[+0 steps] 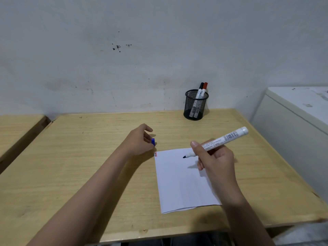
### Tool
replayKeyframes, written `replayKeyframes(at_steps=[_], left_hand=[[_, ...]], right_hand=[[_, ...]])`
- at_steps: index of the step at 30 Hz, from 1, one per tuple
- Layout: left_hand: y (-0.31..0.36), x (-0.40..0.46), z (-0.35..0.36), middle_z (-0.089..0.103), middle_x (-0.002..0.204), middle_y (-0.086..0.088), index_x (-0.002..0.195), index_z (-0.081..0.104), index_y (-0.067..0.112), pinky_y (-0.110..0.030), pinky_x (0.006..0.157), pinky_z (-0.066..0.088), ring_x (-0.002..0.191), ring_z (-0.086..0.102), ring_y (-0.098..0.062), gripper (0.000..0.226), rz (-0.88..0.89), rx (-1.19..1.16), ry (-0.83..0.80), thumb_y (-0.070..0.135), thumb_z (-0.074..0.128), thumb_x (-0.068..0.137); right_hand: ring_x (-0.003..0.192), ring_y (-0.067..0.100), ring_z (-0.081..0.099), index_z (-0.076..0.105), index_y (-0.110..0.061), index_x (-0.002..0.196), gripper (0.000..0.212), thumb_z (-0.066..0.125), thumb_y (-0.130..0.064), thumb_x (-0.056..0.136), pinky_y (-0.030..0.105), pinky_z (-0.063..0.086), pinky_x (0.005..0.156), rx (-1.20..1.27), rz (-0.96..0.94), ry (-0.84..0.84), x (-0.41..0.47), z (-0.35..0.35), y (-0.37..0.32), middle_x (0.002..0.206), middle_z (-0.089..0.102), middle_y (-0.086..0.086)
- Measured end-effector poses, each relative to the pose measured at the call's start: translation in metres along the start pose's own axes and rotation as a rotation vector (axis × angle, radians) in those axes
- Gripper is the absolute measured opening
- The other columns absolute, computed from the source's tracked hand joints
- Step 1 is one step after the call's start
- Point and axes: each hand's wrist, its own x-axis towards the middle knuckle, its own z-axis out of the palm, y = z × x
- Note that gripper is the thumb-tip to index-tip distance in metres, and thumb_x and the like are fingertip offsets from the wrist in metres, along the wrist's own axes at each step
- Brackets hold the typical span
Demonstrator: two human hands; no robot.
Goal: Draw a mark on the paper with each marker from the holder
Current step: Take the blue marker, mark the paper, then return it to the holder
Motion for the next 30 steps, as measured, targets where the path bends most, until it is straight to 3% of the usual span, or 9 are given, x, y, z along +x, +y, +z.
replayKeyframes(at_steps=[5, 8, 12, 16, 24, 30], left_hand=[[-0.009, -0.038, 0.008, 0.063, 0.095, 0.002, 0.097, 0.054, 0.025, -0.022, 0.064, 0.047, 0.074, 0.059, -0.01, 0.033, 0.039, -0.129, 0.166, 0.025, 0.073, 0.07], [-0.01, -0.049, 0.017, 0.058, 0.092, 0.013, 0.089, 0.053, 0.034, -0.032, 0.078, 0.04, 0.084, 0.054, -0.009, 0.044, 0.073, 0.067, 0.157, 0.049, 0.077, 0.056], [-0.012, -0.048, 0.024, 0.053, 0.102, 0.016, 0.094, 0.053, 0.038, -0.033, 0.081, 0.025, 0.1, 0.047, -0.008, 0.054, 0.112, 0.212, 0.154, 0.063, 0.072, 0.05], [-0.035, -0.042, 0.025, 0.05, 0.098, 0.017, 0.093, 0.056, 0.039, -0.032, 0.083, 0.021, 0.101, 0.044, -0.008, 0.054, 0.09, 0.208, 0.145, 0.068, 0.066, 0.048], [-0.027, -0.044, 0.017, 0.053, 0.095, 0.015, 0.084, 0.067, 0.044, -0.032, 0.082, 0.018, 0.101, 0.045, -0.007, 0.028, 0.119, 0.198, 0.187, 0.057, 0.074, 0.06], [-0.024, -0.044, 0.018, 0.053, 0.094, 0.015, 0.086, 0.068, 0.042, -0.032, 0.079, 0.017, 0.101, 0.044, -0.007, 0.03, 0.121, 0.216, 0.192, 0.056, 0.074, 0.061]], right_hand=[[0.042, 0.012, 0.054, 0.052, -0.011, 0.066, 0.023, 0.071, -0.008, 0.079, 0.032, 0.048, 0.049, 0.047, 0.037, -0.083, 0.021, 0.016, -0.004, 0.046, 0.055, -0.002], [0.047, 0.011, 0.058, 0.05, -0.01, 0.066, 0.025, 0.068, 0.0, 0.08, 0.029, 0.056, 0.051, 0.116, 0.108, -0.172, 0.038, 0.033, -0.001, 0.049, 0.06, -0.005], [0.044, 0.012, 0.06, 0.051, -0.01, 0.063, 0.027, 0.074, -0.014, 0.077, 0.029, 0.055, 0.05, 0.035, 0.176, -0.166, 0.051, 0.053, 0.02, 0.046, 0.063, -0.002], [0.042, 0.015, 0.061, 0.047, -0.011, 0.063, 0.03, 0.073, -0.01, 0.078, 0.033, 0.053, 0.05, -0.03, 0.256, -0.127, 0.058, 0.069, 0.063, 0.047, 0.062, 0.002], [0.038, 0.017, 0.059, 0.039, -0.014, 0.055, 0.037, 0.066, -0.003, 0.077, 0.029, 0.048, 0.044, -0.134, 0.203, -0.147, 0.056, 0.069, 0.065, 0.041, 0.056, 0.004], [0.038, 0.015, 0.059, 0.04, -0.012, 0.057, 0.034, 0.064, -0.002, 0.077, 0.029, 0.049, 0.044, -0.188, 0.162, -0.188, 0.055, 0.068, 0.064, 0.053, 0.054, 0.017]])
